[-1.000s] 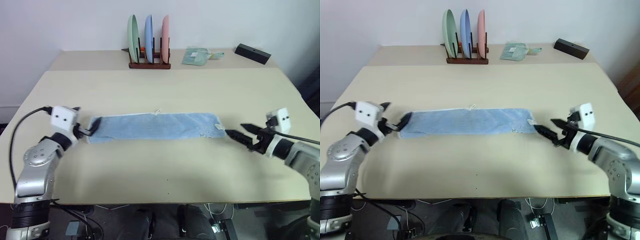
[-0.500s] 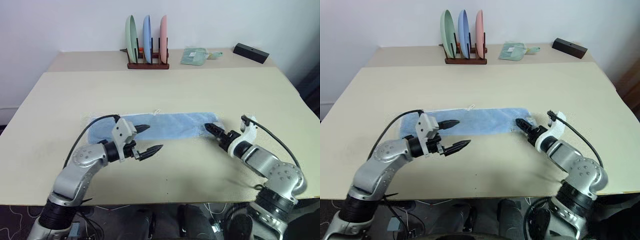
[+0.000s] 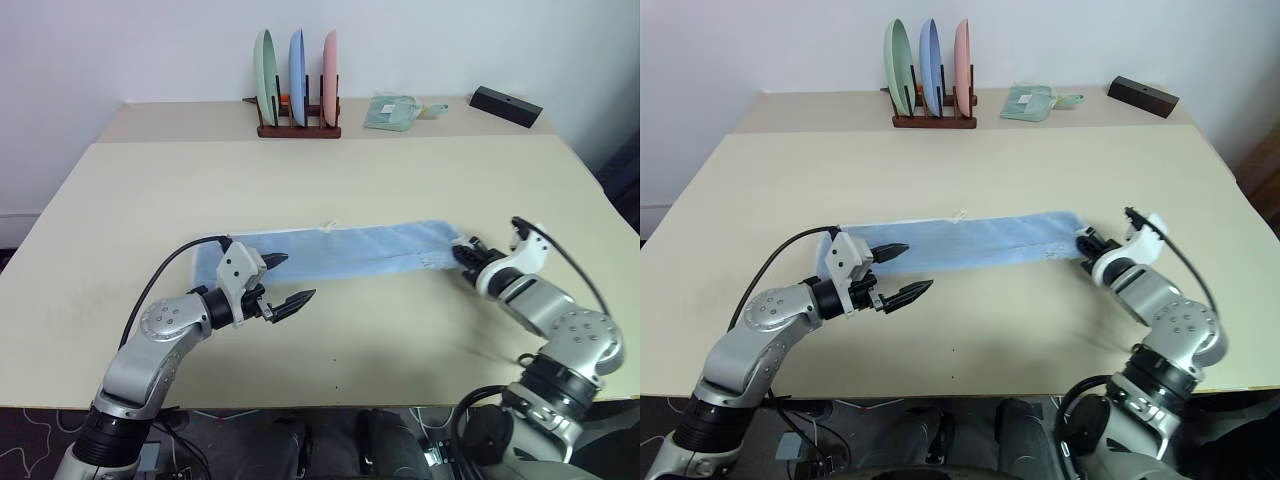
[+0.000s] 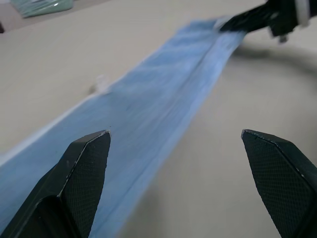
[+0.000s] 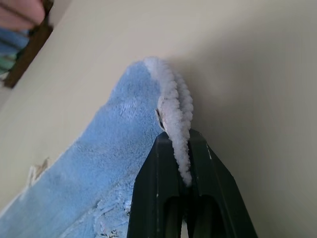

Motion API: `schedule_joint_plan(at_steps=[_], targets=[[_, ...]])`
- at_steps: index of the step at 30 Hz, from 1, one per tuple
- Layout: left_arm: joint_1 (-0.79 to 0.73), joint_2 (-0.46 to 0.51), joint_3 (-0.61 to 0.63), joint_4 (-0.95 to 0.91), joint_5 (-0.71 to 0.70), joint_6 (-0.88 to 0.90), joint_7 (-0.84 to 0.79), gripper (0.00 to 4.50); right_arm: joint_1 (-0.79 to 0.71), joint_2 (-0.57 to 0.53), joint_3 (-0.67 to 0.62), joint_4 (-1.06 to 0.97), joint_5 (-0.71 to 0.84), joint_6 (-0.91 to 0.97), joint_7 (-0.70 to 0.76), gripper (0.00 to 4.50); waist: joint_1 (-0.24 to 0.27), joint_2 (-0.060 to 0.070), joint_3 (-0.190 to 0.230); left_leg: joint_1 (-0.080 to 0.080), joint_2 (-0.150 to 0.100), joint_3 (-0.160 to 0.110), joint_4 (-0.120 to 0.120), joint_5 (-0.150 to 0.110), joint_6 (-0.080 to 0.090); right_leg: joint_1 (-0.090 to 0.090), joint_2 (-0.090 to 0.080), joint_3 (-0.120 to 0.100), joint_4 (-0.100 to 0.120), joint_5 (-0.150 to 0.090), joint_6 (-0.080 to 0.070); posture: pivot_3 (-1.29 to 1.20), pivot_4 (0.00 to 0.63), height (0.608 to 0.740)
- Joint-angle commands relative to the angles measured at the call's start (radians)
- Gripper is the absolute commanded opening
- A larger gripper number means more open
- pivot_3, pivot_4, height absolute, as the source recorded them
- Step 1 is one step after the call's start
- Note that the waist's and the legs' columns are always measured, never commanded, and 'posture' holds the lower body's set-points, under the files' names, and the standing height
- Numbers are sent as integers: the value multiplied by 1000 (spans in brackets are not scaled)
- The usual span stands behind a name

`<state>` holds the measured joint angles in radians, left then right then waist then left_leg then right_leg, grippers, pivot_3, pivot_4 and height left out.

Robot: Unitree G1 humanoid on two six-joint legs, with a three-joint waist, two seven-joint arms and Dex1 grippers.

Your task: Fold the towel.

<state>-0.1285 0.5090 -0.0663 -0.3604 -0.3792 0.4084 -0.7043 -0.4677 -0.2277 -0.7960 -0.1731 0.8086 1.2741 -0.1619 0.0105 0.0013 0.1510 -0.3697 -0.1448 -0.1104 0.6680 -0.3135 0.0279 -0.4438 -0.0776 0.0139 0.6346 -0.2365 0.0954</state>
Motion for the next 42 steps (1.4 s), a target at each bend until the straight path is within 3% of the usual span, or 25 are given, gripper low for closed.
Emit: schedule_joint_plan(at_steps=[1,5,9,15,19,26,29,33,37,40,42], targets=[[-6,-18,35,-1,5,-19,36,4308,19,-156,61,-38,-16,-47,108,30,1,0,0,0,0,0,0,0,0,0,0,0,0,0,0,0,150,740],[-12,-22,38,8,3,-17,43,4308,82,-363,318,-124,-94,-153,327,30,-3,0,0,0,0,0,0,0,0,0,0,0,0,0,0,0,150,740],[-21,-19,35,17,13,-23,42,4308,89,-488,599,-230,-186,-290,518,30,-20,0,0,0,1,1,-1,0,0,0,0,0,0,0,0,0,150,740],[-23,-27,42,10,17,-23,58,4308,34,-533,958,-254,-387,-447,661,30,-15,0,0,-1,1,0,0,0,0,0,0,0,-1,0,0,0,150,740],[5,-35,44,-20,16,-17,78,4308,-9,-417,1086,-158,-488,-477,623,30,-5,-1,0,-1,1,0,0,0,0,0,0,0,-2,0,0,0,150,740],[43,-42,54,-59,10,2,104,4308,5,-369,1115,-110,-578,-512,638,30,5,-1,0,-2,0,0,1,0,0,0,0,0,-2,0,0,0,150,740],[55,-42,54,-67,7,13,110,4308,12,-366,1058,-146,-540,-529,684,946,3,-1,0,-1,0,-1,0,0,0,0,0,-1,-2,0,0,0,150,740],[72,-46,73,-80,-11,36,121,4308,67,-434,991,-239,-497,-584,796,2848,3,-1,0,-1,0,-1,0,0,0,0,0,0,-2,0,0,0,150,740],[103,-45,98,-89,-28,53,135,4308,129,-461,894,-288,-438,-645,864,2848,4,-1,0,-1,0,-1,0,0,0,0,0,-1,-3,0,0,0,150,740],[121,-59,115,-95,-48,71,154,4308,75,-382,837,-189,-451,-632,769,1890,-3,-1,0,0,0,0,0,0,0,0,0,0,-2,0,0,0,150,740],[137,-71,122,-104,-57,85,172,4308,47,-349,856,-109,-500,-679,743,950,0,-1,0,1,1,0,0,0,-1,1,1,0,-2,0,0,0,150,740]])
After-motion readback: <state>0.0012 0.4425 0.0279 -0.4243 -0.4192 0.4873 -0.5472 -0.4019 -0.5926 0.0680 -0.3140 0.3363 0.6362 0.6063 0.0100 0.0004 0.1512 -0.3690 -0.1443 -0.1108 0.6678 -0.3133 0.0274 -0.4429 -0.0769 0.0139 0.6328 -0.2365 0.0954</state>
